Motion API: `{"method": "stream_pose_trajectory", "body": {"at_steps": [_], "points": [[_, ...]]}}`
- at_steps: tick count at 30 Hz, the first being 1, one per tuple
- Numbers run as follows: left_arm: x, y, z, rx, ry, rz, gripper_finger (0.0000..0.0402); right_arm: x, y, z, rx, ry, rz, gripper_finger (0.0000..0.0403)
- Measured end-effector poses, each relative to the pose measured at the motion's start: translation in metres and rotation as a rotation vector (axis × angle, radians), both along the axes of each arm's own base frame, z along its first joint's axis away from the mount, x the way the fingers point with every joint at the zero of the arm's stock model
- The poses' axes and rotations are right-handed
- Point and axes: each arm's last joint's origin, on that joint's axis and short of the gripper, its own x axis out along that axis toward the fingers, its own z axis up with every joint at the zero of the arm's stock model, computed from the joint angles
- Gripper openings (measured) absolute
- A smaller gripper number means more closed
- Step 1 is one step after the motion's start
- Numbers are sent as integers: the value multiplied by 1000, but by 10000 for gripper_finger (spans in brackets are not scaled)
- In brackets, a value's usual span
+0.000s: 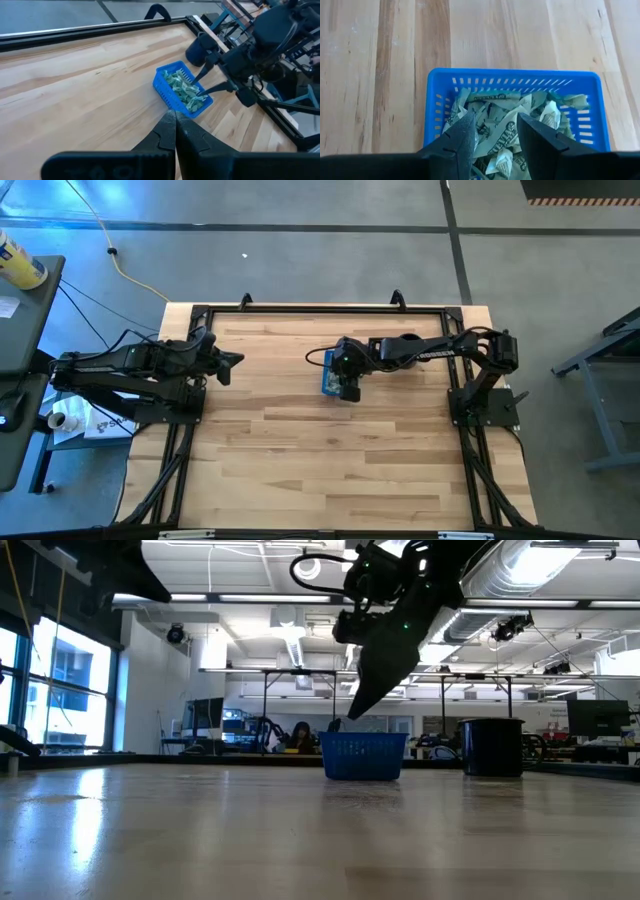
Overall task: Pick and place Stevia / Truvia into bins
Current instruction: Return to Home Position
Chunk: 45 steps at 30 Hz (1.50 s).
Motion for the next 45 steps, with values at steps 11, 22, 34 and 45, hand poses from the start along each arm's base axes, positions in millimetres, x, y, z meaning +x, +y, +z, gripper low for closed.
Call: {"method": "stream_pose_trajectory", "body": {"at_steps": [11,22,34,45], "points": [[0,0,0,-2,-7,1,40,-1,0,0,66,-4,-95,138],[0,0,0,-2,-5,1,40,-2,1,-1,84,8,-77,138],[0,0,0,-2,-5,2,40,-2,2,-1,116,10,-63,138],[0,0,0,-4,-4,-3,40,-4,4,-3,171,37,-27,138]]}}
